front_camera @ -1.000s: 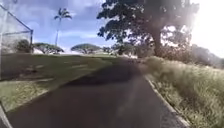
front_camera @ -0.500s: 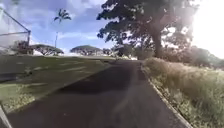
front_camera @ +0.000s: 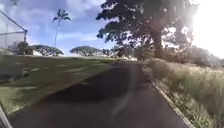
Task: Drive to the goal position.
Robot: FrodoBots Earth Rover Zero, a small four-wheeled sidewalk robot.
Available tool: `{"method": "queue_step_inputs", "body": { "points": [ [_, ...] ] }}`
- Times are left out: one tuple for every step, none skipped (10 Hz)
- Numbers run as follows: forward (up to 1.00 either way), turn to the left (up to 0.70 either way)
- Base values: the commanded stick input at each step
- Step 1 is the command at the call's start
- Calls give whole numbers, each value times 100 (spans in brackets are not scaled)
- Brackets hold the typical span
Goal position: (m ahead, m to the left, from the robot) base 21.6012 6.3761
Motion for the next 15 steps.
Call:
{"method": "queue_step_inputs", "body": {
  "points": [
    [70, 0],
    [70, 0],
    [70, 0],
    [70, 0],
    [70, 0],
    [70, 0],
    [70, 0],
    [70, 0],
    [70, 0],
    [70, 0],
    [70, 0],
    [70, 0],
    [70, 0],
    [70, 0],
    [70, 0]
  ]
}}
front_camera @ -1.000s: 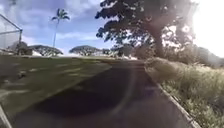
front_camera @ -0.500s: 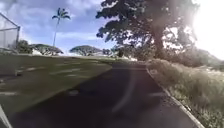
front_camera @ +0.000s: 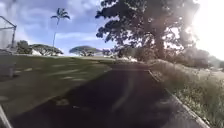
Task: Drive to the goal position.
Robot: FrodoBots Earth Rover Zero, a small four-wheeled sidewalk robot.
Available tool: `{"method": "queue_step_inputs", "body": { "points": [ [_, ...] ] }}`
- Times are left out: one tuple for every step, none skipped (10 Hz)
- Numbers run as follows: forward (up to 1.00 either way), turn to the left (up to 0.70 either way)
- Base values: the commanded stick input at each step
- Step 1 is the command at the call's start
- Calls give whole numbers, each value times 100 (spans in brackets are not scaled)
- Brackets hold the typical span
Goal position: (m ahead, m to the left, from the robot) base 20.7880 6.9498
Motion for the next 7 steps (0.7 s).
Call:
{"method": "queue_step_inputs", "body": {
  "points": [
    [70, 0],
    [70, 0],
    [70, 0],
    [70, 0],
    [70, 0],
    [70, 0],
    [70, 0]
  ]
}}
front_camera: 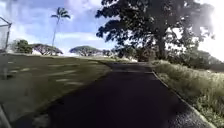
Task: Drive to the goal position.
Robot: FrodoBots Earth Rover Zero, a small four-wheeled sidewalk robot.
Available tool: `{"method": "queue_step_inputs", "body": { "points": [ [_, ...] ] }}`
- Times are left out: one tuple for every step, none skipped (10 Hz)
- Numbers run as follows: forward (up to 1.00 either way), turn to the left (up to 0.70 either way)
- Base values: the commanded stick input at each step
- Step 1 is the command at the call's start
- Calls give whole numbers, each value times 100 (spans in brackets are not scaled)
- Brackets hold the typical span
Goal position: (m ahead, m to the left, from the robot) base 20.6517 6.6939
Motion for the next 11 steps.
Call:
{"method": "queue_step_inputs", "body": {
  "points": [
    [70, 0],
    [70, 0],
    [70, 0],
    [70, 0],
    [70, 0],
    [70, 0],
    [70, 0],
    [70, 0],
    [70, 0],
    [70, 0],
    [70, 0]
  ]
}}
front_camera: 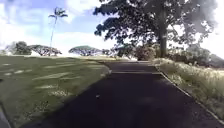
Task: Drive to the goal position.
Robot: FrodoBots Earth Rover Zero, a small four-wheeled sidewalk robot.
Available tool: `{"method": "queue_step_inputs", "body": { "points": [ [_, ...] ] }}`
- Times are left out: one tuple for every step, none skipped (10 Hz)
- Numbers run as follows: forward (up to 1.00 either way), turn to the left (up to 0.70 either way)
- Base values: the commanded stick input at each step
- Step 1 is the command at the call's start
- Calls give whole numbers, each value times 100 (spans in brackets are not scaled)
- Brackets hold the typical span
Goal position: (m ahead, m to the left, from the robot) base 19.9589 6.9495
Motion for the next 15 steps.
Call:
{"method": "queue_step_inputs", "body": {
  "points": [
    [70, 0],
    [70, 0],
    [70, 0],
    [70, -22],
    [70, -35],
    [70, -35],
    [70, -35],
    [70, -18],
    [70, -3],
    [70, 0],
    [70, 0],
    [70, 0],
    [70, 0],
    [70, 0],
    [70, 0]
  ]
}}
